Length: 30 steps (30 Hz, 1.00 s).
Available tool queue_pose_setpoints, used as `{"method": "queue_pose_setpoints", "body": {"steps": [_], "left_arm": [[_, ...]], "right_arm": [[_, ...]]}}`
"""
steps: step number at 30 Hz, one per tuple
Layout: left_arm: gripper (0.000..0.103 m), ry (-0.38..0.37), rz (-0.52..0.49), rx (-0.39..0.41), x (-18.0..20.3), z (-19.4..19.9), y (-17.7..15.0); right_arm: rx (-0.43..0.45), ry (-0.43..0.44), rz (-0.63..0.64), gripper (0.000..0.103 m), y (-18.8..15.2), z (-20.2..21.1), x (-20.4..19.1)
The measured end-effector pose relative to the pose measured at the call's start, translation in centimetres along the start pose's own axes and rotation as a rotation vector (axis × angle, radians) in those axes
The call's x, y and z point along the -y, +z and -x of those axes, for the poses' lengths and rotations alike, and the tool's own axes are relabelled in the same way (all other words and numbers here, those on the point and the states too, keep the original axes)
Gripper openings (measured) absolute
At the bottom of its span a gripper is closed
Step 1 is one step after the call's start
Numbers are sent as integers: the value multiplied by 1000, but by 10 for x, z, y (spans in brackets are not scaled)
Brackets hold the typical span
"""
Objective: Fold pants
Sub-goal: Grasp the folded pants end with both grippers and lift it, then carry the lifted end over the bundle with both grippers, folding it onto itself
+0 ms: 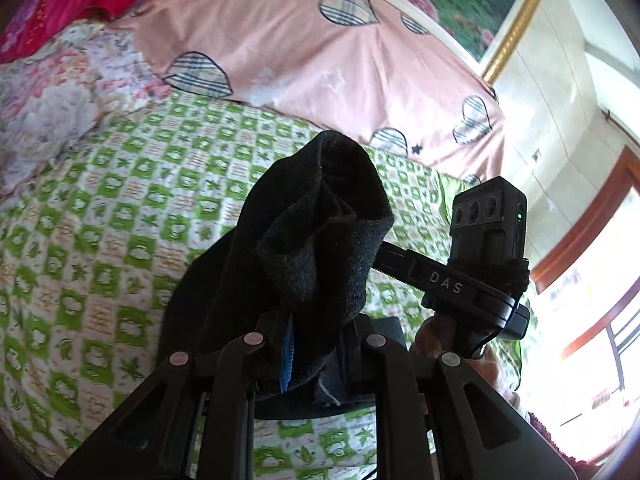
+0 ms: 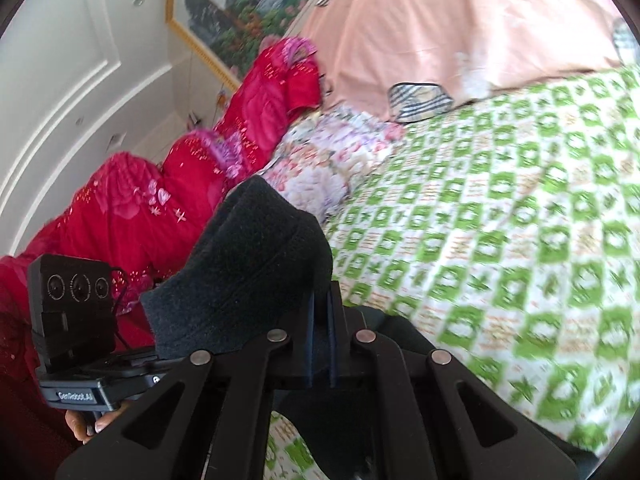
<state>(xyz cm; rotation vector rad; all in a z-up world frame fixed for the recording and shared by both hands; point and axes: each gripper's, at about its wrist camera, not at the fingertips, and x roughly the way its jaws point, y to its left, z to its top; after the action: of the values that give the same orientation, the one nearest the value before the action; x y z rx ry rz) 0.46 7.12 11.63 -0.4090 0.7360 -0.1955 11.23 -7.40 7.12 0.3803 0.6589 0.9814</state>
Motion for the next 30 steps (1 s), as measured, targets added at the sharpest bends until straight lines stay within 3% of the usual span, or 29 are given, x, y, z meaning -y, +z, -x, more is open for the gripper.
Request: {"method": "queue_pose_setpoints", "body": {"steps": [11, 20, 30], "left_arm": [[16, -20, -113, -128, 49, -53, -31], [16, -27, -175, -207, 65, -87, -55], [19, -20, -195, -261, 67, -112, -70]], "right_arm": [[45, -64, -72, 6, -27, 42, 39], [64, -136, -139, 6, -49, 67, 68], [147, -239, -224, 6, -65, 110, 84]]}}
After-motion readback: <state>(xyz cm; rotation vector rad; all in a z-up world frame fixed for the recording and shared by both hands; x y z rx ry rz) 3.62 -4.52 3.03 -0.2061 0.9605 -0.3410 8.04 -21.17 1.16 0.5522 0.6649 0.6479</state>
